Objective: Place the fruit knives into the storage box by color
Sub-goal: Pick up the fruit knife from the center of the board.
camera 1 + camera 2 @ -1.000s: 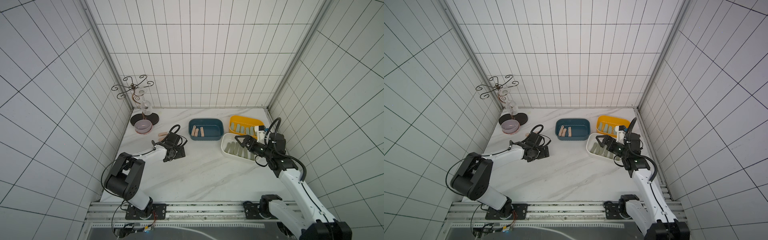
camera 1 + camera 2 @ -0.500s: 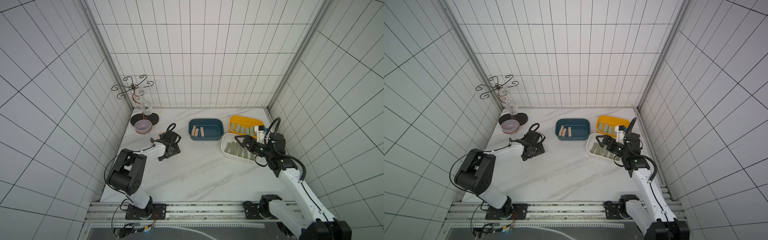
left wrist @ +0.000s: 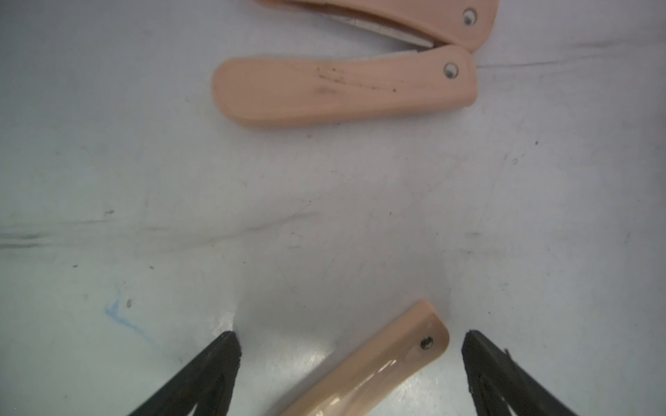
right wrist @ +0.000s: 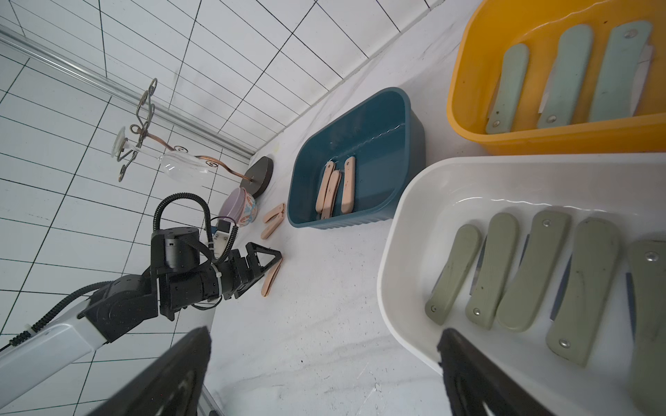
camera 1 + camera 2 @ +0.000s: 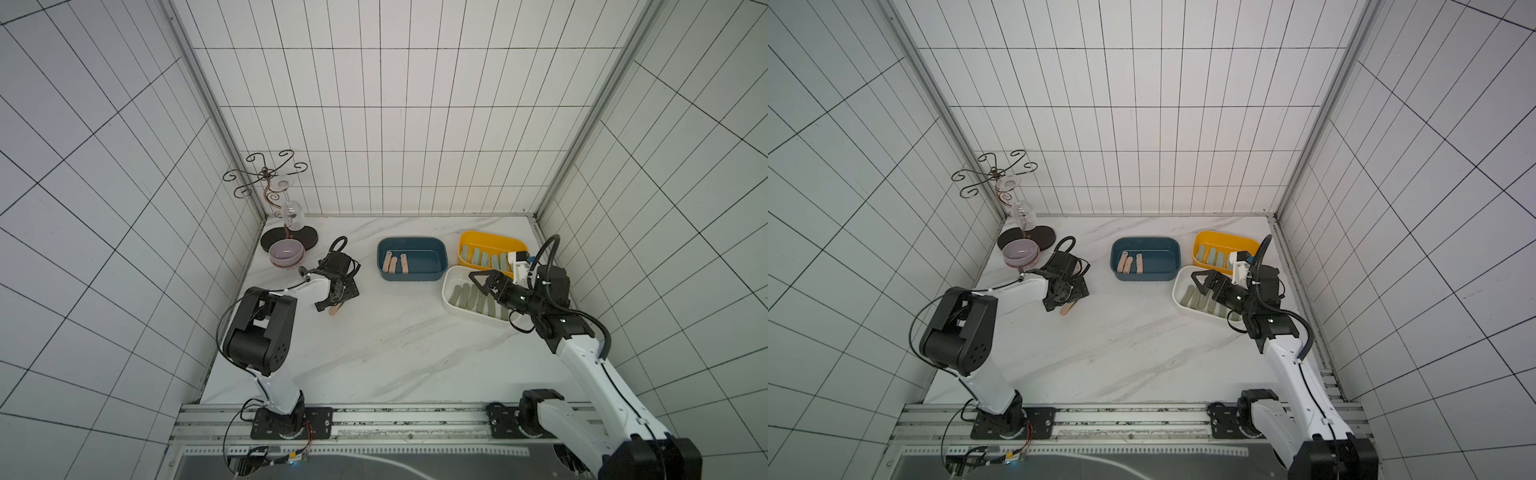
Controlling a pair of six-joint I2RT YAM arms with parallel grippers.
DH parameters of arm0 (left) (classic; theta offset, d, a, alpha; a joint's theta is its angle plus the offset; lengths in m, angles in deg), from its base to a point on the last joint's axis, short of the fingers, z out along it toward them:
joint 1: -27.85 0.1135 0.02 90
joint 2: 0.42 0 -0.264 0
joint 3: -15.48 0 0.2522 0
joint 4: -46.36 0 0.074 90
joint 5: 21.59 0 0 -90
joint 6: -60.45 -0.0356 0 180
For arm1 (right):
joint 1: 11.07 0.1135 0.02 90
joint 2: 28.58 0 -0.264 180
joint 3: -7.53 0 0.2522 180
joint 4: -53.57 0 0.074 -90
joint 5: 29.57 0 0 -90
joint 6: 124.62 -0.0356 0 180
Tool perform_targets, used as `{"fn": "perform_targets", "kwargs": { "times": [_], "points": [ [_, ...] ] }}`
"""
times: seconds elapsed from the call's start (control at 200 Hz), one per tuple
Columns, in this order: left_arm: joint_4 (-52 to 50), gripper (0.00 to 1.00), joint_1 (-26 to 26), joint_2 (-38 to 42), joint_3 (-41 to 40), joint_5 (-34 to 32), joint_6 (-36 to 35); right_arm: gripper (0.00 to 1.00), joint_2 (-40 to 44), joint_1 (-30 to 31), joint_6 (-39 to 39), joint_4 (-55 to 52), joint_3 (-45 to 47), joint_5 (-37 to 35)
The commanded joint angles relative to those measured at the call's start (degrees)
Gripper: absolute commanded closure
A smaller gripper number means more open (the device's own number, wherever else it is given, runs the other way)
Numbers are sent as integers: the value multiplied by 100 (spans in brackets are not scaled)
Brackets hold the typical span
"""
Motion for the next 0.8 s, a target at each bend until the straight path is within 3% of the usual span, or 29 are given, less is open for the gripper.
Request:
{"fn": "perform_targets", "kwargs": {
  "times": [0.0, 0.205, 0.36, 0.655, 0.795],
  "points": [
    [-54, 4, -93, 159, -217, 471, -73, 0, -3, -16, 76, 119, 37, 76],
    [-165, 16, -410, 221, -338, 472, -144, 0, 42, -21, 63, 118, 98, 86],
    [-260, 34, -573, 147, -331, 305, -241, 0, 109, -15, 41, 115, 121, 69],
    [-577, 37, -649, -248, -101, -612, -204, 0, 126, -21, 14, 106, 116, 77],
    [-612, 44, -649, -285, -110, -888, -33, 0, 144, -14, 28, 102, 116, 68]
  ]
}}
